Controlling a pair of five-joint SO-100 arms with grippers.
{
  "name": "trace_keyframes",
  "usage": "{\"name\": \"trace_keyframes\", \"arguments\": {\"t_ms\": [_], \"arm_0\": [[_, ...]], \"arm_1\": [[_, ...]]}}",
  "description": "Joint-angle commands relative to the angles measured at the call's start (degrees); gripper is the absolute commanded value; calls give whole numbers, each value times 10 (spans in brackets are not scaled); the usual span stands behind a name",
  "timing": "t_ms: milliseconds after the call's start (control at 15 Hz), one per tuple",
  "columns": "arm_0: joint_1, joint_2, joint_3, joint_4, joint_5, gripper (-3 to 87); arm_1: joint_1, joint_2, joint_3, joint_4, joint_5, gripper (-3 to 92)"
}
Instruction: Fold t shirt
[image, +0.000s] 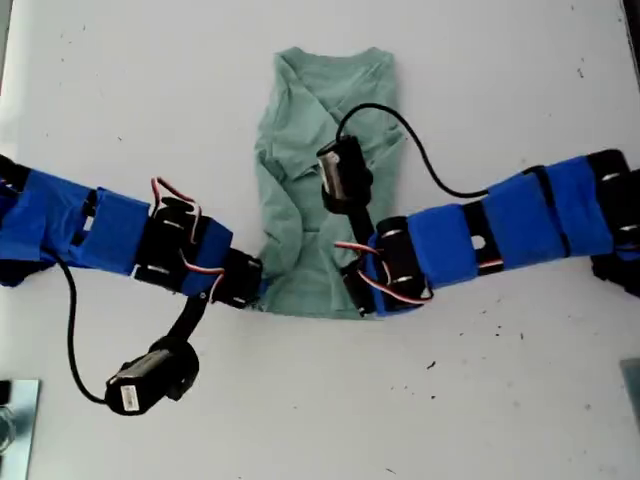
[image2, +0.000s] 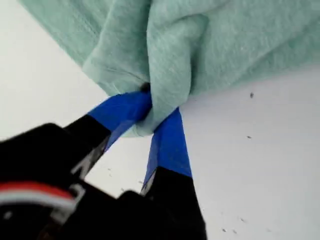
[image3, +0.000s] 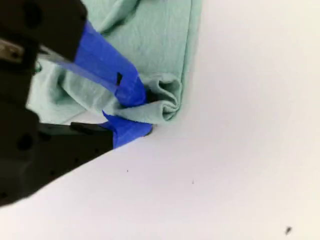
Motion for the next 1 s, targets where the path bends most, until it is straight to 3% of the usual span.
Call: {"name": "trace_keyframes", "arguments": {"t_ms": [0, 267, 467, 600, 867, 933], "arm_0": [[48, 54, -105, 16, 24, -2], [129, 46, -240, 18, 26, -2], [122, 54, -256, 21, 25, -2], [60, 91, -248, 53, 43, -2], [-203, 140, -245, 101, 178, -2], [-258, 140, -247, 100, 197, 23]], "arm_1": [[-26, 101, -43, 35, -37, 4], [-79, 252, -51, 15, -81, 5], [-58, 270, -34, 16, -98, 5], [9, 291, -3, 13, -113, 5], [228, 335, 71, -9, -207, 3], [273, 340, 92, -24, -219, 90]]}}
